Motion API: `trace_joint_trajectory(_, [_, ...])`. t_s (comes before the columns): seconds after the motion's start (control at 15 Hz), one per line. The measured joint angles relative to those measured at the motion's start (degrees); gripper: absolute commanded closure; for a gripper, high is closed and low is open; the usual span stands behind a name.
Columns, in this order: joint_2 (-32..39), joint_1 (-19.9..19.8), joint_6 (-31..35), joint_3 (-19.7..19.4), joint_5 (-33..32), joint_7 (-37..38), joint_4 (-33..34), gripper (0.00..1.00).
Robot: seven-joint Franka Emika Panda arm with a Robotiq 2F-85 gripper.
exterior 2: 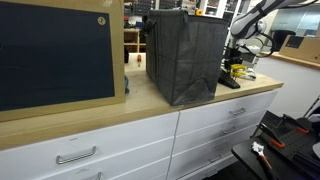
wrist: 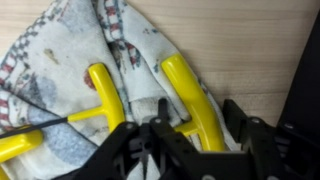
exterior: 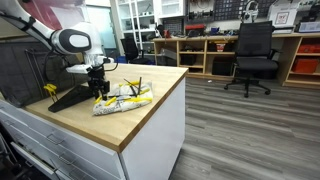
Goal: Pick up one yellow object from the right and put it in the silver tin
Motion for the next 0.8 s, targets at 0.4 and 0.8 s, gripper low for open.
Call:
trace_joint_trajectory(0.4, [-0.3,-0.3,0.0,-0.3,-2.7,-0.1,0.5,0.00])
trace_joint_trajectory(0.8, [-1.9,0.1,-2.3,1.0,-4.4,-4.8,0.6,0.00])
